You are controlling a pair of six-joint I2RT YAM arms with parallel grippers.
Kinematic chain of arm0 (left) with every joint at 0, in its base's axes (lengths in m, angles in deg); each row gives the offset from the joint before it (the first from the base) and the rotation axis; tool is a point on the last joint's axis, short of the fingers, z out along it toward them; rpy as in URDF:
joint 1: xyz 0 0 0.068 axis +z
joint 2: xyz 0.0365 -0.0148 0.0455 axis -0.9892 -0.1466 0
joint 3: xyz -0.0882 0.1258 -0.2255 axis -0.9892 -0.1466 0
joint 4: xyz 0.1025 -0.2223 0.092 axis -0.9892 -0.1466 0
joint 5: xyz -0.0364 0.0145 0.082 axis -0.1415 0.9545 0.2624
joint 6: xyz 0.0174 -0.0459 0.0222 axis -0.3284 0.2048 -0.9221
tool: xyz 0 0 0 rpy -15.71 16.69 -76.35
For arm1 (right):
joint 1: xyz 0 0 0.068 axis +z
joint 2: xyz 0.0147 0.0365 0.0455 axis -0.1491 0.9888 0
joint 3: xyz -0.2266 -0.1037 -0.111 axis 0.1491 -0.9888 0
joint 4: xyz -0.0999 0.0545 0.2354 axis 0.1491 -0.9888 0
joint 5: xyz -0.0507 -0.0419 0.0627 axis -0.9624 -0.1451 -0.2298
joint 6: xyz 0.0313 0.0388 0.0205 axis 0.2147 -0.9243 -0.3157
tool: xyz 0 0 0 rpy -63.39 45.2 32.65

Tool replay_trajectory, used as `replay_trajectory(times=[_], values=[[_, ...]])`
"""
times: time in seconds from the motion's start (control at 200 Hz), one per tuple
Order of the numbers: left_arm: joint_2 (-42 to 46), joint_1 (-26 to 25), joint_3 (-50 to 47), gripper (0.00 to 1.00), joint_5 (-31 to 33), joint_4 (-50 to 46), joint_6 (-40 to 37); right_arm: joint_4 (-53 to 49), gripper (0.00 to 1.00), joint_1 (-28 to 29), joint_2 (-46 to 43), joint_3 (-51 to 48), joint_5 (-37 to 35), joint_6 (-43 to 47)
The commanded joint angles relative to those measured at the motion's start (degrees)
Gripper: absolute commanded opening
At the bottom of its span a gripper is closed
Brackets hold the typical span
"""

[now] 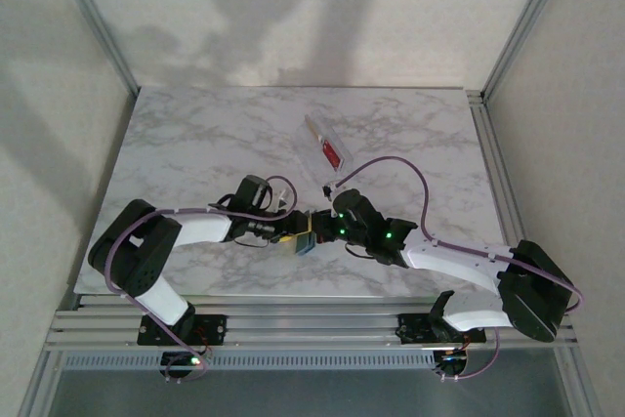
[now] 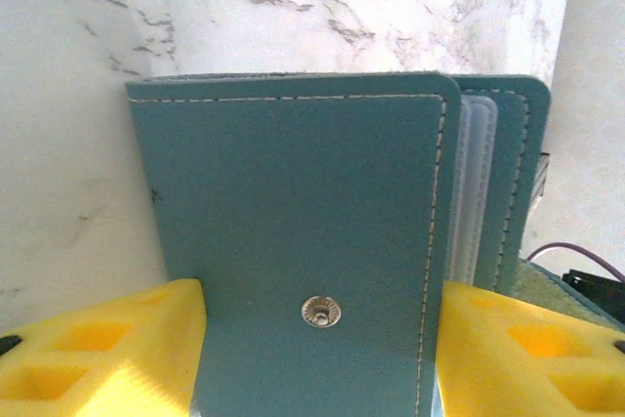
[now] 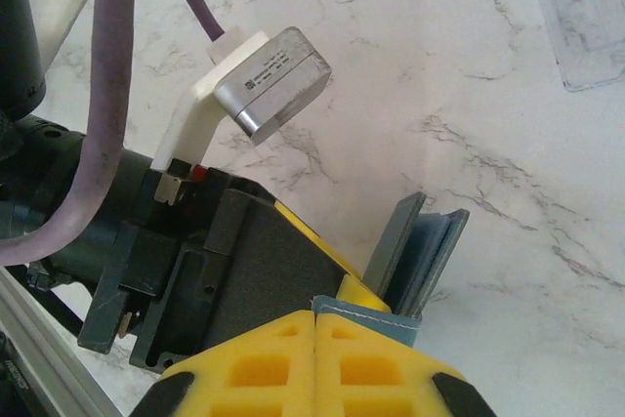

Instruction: Put the credit cards into the card holder

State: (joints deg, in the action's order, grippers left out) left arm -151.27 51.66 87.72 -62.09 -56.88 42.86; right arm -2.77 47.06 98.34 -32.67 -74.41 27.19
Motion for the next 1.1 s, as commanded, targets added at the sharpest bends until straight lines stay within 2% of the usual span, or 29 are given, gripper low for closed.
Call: replay_trajectory(times=[0.0,0.27,0.676,0.791,0.941,0.976,1.041,1.096], values=[[0.63,0.08,0.7,0.58,5.95,-4.92,-2.01,-2.17,0.0,-0.27,-1.81,1.03,-2.35,1.36],[4.28,1.97,-0.12,0.57,9.9,-7.56,-2.11,-8.23,0.0,-2.3,-3.97,-0.67,-5.58,1.15],[5.76,3.6,-5.03,0.51,9.74,-3.46,-0.46,-8.75,0.0,-3.77,-2.08,-4.17,-6.64,0.98],[5.97,3.63,-4.43,0.51,10.59,-5.3,-1.28,-9.42,0.0,-3.88,-1.31,-4.44,-7.86,0.56],[6.84,3.63,-4.4,0.51,15.58,-8.22,-1.84,-12.36,0.0,-4.29,-0.61,-3.44,-9.61,1.49],[6.67,3.63,-3.82,0.5,17.12,-9.74,-2.15,-13.58,0.04,-4.47,-0.61,-3.15,-10.35,1.73],[6.86,3.63,-2.74,0.48,20.0,-12.6,-2.47,-15.88,0.19,-5.13,-0.46,-2.39,-11.3,1.57],[7.82,3.63,-2.41,0.52,22.35,-14.16,-2.32,-17.22,0.26,-5.67,-0.32,-1.54,-11.45,1.96]])
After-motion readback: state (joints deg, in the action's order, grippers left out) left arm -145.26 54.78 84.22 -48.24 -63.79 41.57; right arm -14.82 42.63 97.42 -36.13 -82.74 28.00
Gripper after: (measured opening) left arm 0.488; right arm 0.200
